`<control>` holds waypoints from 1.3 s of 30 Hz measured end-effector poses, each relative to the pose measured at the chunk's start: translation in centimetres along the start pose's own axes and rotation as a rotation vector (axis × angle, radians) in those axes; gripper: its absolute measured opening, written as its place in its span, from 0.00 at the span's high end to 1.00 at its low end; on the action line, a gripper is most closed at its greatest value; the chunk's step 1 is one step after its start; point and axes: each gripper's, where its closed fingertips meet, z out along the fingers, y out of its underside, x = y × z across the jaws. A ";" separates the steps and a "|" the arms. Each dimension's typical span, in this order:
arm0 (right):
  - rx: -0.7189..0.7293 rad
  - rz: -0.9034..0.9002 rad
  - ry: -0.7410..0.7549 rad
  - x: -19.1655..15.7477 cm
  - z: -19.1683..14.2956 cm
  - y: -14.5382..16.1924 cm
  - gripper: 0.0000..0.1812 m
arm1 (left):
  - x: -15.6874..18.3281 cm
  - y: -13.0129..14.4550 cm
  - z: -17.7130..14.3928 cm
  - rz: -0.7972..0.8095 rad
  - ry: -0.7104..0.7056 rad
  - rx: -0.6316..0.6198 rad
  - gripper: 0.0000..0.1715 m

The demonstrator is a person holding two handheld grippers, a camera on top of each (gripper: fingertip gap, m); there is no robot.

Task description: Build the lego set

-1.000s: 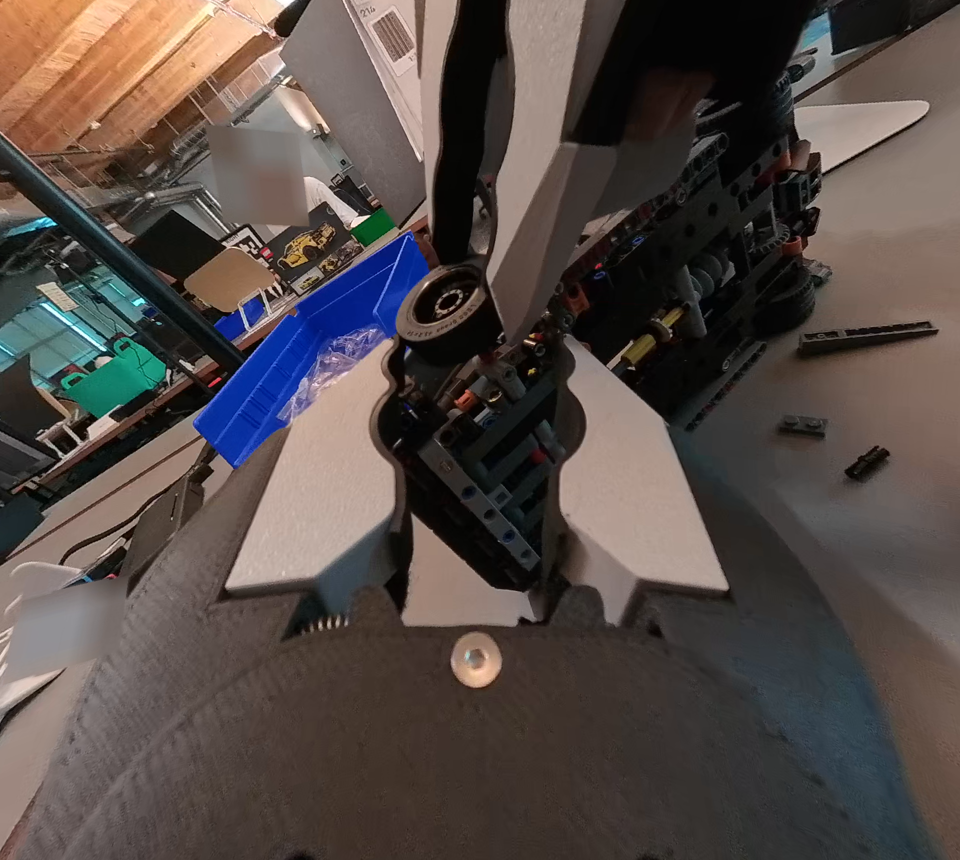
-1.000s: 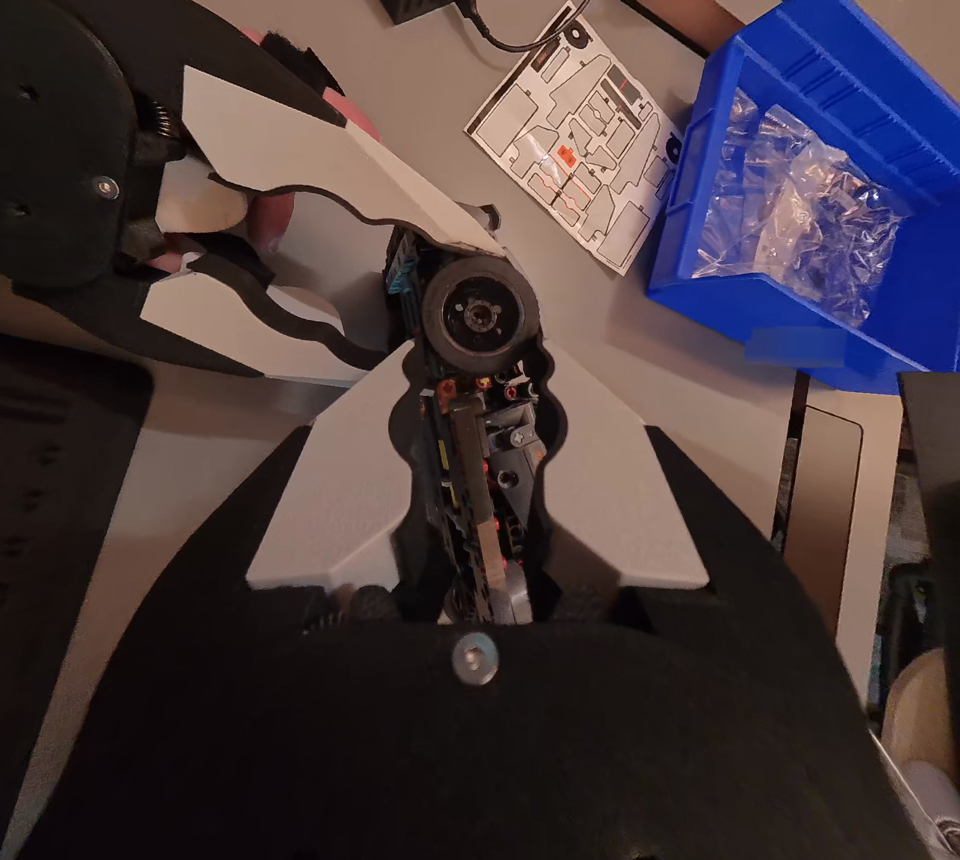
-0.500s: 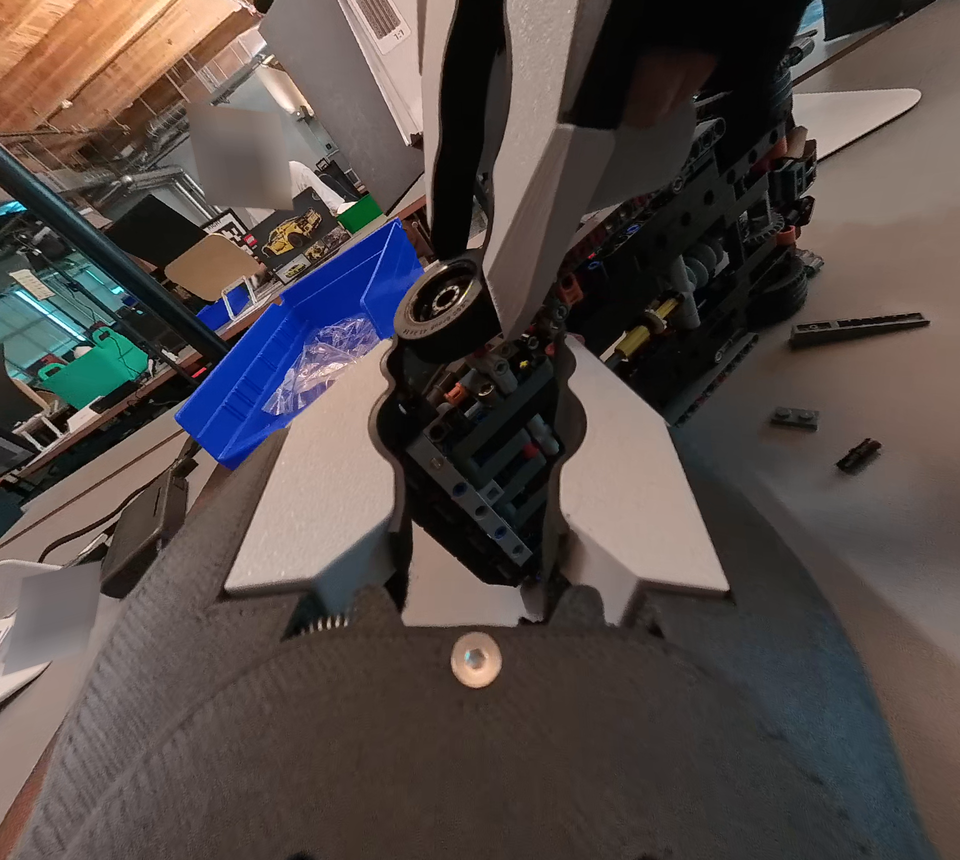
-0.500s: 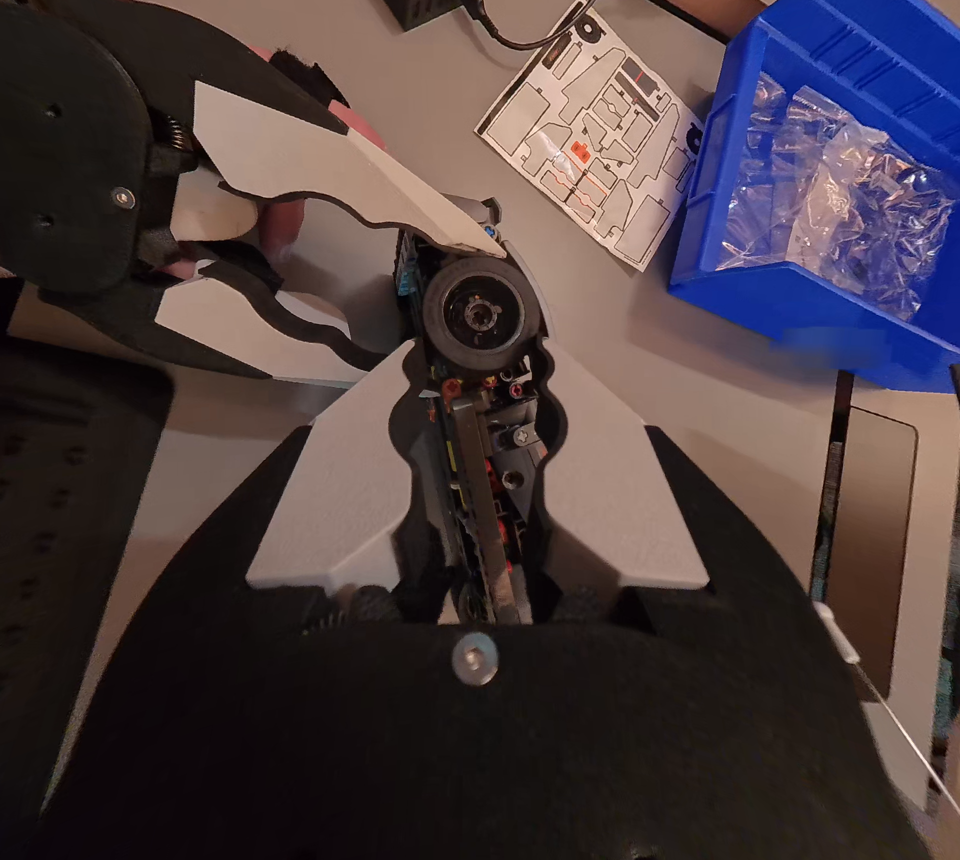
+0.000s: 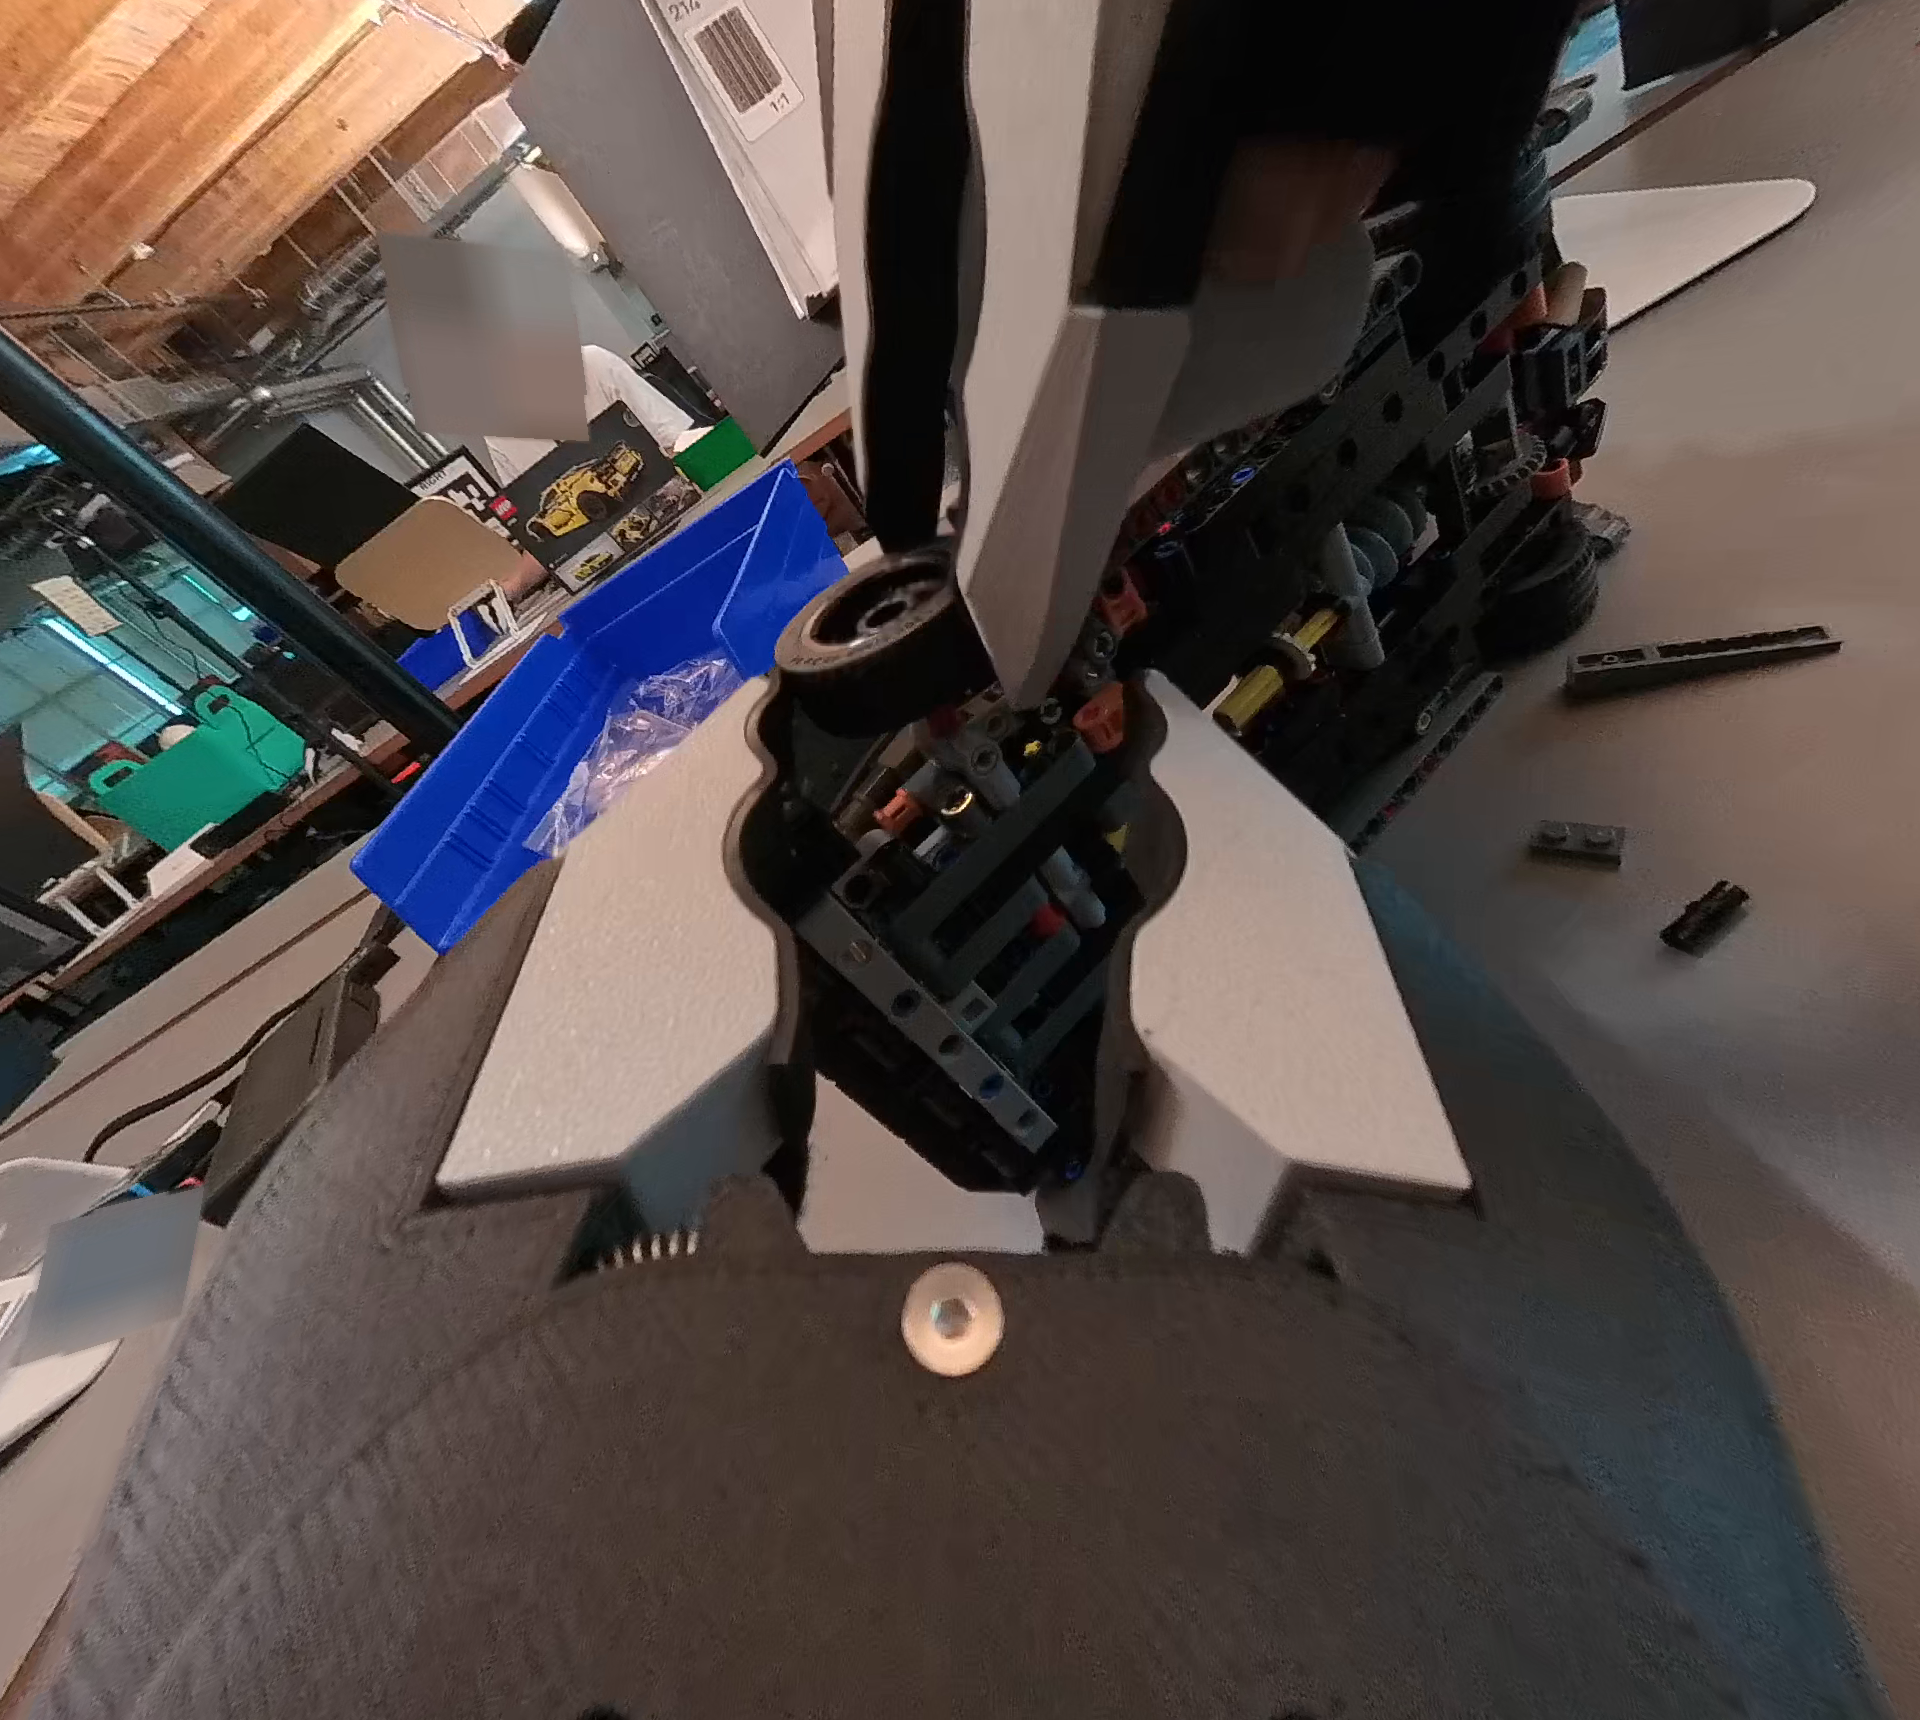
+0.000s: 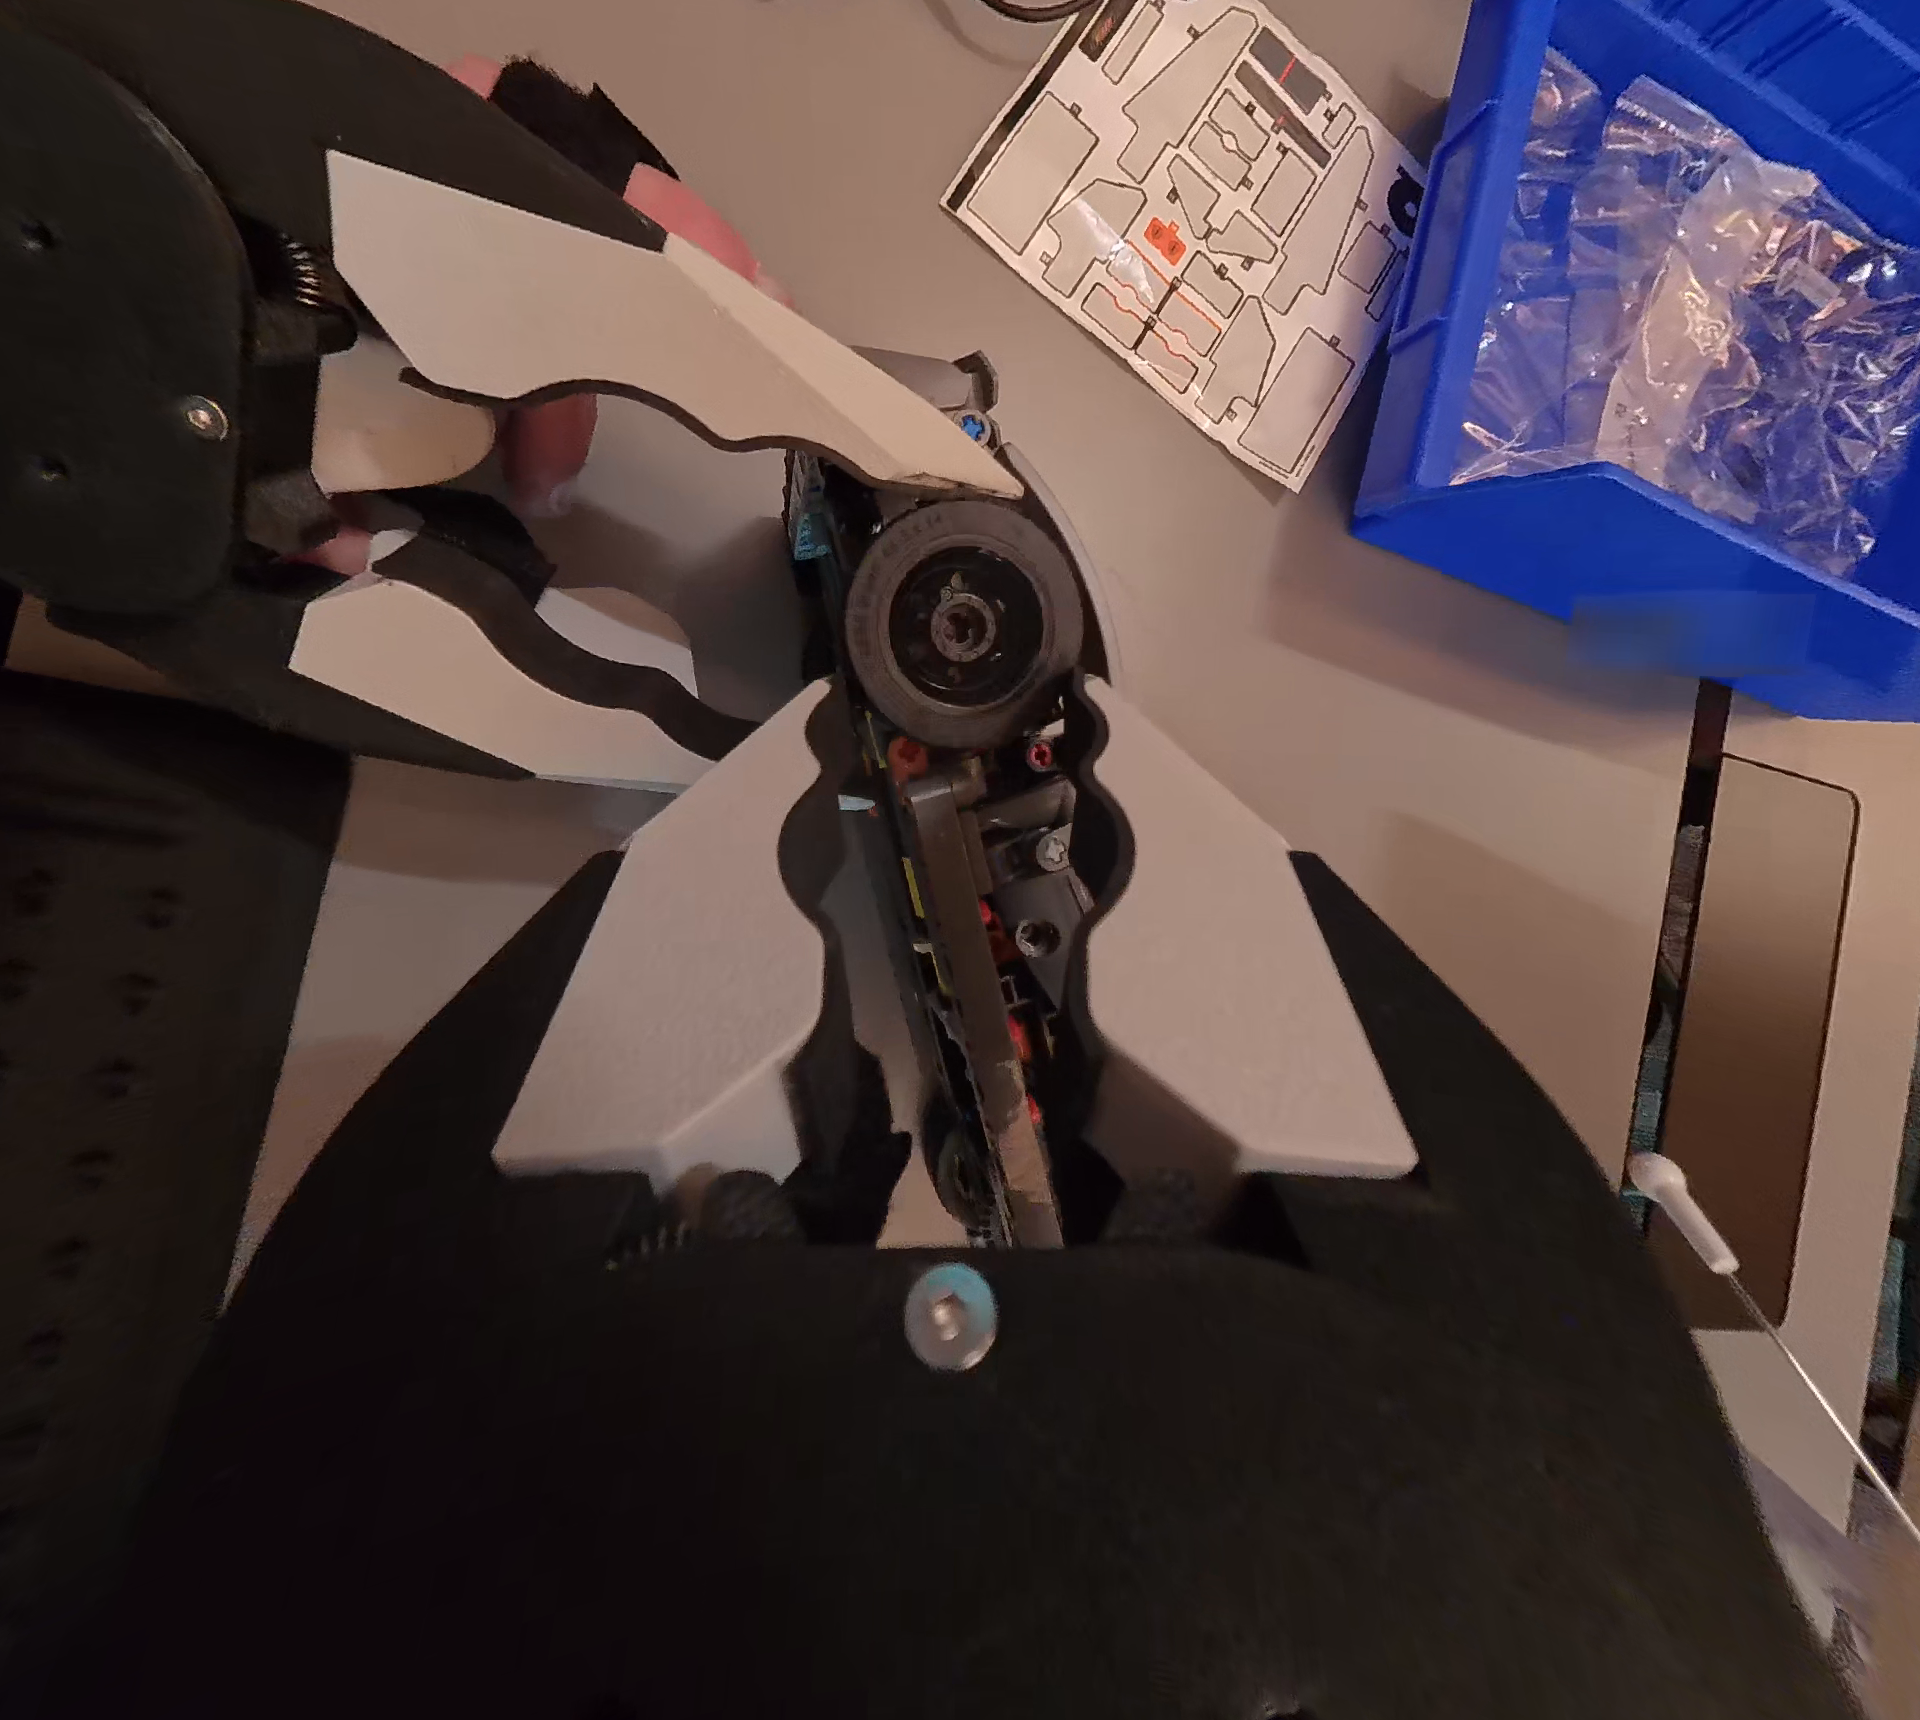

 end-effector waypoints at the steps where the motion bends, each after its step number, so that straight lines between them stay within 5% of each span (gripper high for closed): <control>1: 0.000 -0.001 -0.005 0.0 0.2 0.1 0.79 | 0.0 0.0 0.0 0.002 0.002 -0.001 0.65; 23: 0.054 -0.014 -0.057 -0.1 -0.3 -0.3 0.74 | -0.6 -0.3 -0.3 0.034 -0.040 -0.002 0.68; 39: 0.119 0.009 -0.081 0.0 -0.4 -0.7 0.80 | -0.1 -0.8 -0.6 0.048 -0.028 0.014 0.76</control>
